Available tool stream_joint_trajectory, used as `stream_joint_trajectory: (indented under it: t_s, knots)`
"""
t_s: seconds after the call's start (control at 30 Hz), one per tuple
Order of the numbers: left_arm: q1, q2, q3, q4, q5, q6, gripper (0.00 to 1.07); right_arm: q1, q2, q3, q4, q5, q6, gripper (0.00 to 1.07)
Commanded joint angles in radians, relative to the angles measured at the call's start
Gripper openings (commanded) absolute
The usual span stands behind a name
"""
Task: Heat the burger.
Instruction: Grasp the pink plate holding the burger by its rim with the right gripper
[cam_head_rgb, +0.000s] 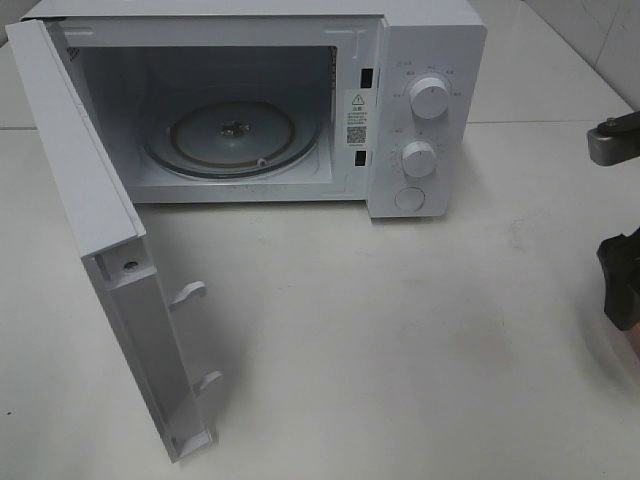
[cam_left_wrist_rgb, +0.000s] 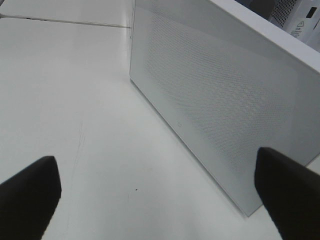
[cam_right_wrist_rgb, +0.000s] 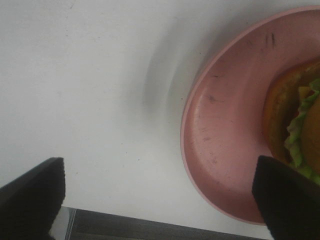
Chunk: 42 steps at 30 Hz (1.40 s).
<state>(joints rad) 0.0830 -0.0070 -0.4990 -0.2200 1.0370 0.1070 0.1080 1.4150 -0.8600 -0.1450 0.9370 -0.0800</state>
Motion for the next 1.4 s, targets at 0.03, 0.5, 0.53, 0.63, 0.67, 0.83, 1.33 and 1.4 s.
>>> stream_joint_trajectory:
  t_s: [0.03, 0.5, 0.53, 0.63, 0.67, 0.83, 1.33, 1.4]
  knots:
    - [0.004, -0.017, 0.003, -0.001, -0.006, 0.000, 0.98, -0.055, -0.007, 0.034, -0.003, -0.063, -0.002, 0.97]
    - [0.004, -0.017, 0.003, -0.001, -0.006, 0.000, 0.98, -0.154, 0.030, 0.105, 0.001, -0.227, -0.005, 0.91]
    - [0.004, -0.017, 0.003, -0.001, -0.006, 0.000, 0.98, -0.154, 0.049, 0.105, 0.000, -0.230, -0.005, 0.90]
    - [0.004, -0.017, 0.003, -0.001, -0.006, 0.000, 0.98, -0.154, 0.071, 0.111, 0.000, -0.245, -0.005, 0.89]
    - [0.004, -0.017, 0.003, -0.001, -0.006, 0.000, 0.98, -0.154, 0.079, 0.115, 0.000, -0.255, -0.005, 0.89]
    - [0.004, -0.017, 0.003, -0.001, -0.006, 0.000, 0.98, -0.154, 0.143, 0.121, 0.000, -0.309, -0.005, 0.88]
    - [0.004, -0.017, 0.003, -0.001, -0.006, 0.000, 0.98, -0.188, 0.325, 0.121, 0.014, -0.429, 0.007, 0.85]
    - [0.004, -0.017, 0.003, -0.001, -0.006, 0.000, 0.98, -0.188, 0.334, 0.121, 0.015, -0.433, 0.007, 0.85]
